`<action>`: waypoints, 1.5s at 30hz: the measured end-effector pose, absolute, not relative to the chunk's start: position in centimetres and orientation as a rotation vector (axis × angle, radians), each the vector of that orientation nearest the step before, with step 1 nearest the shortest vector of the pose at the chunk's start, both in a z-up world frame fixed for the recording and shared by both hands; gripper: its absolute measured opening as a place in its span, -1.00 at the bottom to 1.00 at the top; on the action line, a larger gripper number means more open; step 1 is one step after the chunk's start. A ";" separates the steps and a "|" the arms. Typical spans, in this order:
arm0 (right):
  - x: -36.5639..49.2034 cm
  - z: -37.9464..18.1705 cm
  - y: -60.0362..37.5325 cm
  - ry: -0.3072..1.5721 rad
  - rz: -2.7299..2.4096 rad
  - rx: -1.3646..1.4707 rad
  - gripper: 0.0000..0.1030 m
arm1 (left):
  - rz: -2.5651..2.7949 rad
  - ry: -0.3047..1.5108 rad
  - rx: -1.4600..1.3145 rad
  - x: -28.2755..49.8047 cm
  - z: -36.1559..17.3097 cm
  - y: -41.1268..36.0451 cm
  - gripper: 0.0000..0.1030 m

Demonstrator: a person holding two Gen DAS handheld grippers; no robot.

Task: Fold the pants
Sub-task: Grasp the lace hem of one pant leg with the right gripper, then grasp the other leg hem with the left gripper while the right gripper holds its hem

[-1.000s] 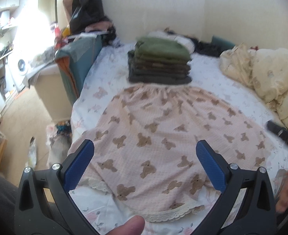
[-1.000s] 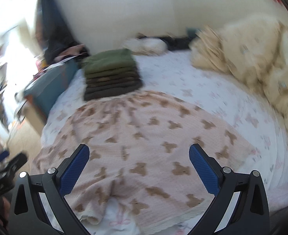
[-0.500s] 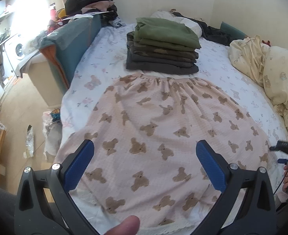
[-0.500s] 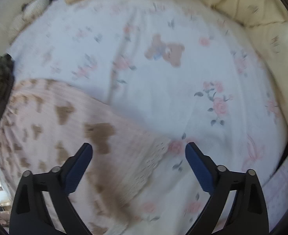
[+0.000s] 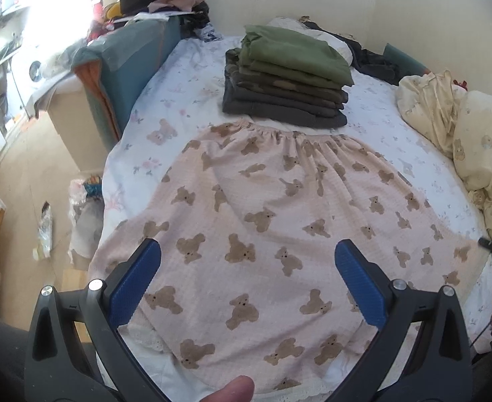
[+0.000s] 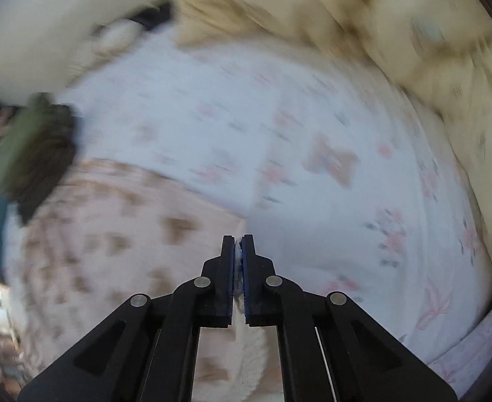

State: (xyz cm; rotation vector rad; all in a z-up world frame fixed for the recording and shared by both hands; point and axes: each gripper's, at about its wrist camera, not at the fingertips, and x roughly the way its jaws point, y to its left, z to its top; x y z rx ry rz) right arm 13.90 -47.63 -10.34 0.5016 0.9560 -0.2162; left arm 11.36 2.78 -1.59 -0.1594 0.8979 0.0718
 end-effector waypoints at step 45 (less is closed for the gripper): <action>7.7 -15.4 -27.8 1.329 0.531 0.453 -0.93 | -0.169 1.392 0.319 40.8 -14.3 -23.3 -0.98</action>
